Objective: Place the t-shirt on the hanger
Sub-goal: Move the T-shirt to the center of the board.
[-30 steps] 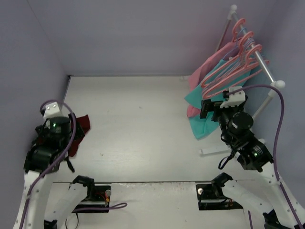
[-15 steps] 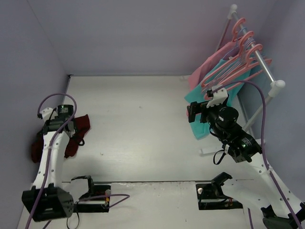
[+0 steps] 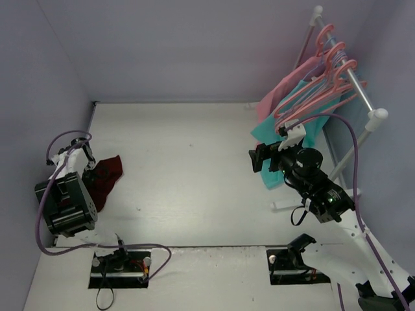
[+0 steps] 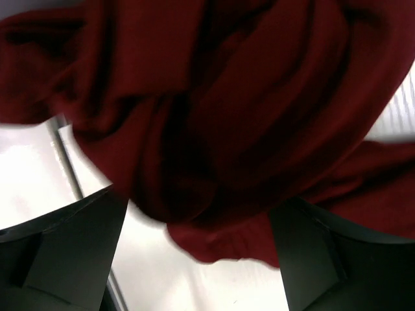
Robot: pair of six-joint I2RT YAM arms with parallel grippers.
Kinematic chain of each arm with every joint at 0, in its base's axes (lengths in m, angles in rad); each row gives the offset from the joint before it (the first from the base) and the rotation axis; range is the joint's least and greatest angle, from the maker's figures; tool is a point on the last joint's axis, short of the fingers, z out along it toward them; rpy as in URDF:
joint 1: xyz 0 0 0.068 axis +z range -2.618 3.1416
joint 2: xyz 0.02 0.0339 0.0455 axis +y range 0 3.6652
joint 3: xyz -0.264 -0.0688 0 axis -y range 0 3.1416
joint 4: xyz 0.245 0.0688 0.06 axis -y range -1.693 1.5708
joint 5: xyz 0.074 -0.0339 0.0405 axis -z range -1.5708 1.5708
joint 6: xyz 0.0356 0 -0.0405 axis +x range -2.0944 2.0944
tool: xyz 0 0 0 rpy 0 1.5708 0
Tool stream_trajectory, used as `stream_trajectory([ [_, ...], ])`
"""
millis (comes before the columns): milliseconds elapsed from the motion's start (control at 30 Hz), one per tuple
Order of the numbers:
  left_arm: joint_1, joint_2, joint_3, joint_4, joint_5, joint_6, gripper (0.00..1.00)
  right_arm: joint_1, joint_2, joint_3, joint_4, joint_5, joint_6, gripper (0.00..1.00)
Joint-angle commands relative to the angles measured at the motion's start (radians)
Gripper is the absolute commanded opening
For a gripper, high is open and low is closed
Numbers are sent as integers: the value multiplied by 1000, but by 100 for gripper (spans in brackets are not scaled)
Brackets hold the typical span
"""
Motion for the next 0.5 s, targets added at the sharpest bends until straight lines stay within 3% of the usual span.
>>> stream_trajectory([
  [0, 5, 107, 96, 33, 8, -20, 81, 5, -1, 25, 74, -36, 23, 100],
  [33, 5, 128, 107, 35, 20, -13, 69, 6, -2, 27, 74, -38, 25, 100],
  [100, -3, 153, 127, 40, 56, 3, 22, 6, 5, 30, 73, -39, 29, 100],
  [133, -11, 155, 132, 53, 76, 19, 7, 5, 6, 34, 73, -39, 31, 100],
  [167, -28, 150, 138, 66, 89, 37, 0, 5, 8, 37, 73, -39, 32, 100],
  [267, -115, 123, 197, 93, 97, 108, 0, 5, 18, 45, 73, -35, 31, 100],
  [467, -548, -58, 491, 59, 82, 304, 0, 5, 91, 129, 76, -56, -27, 100],
])
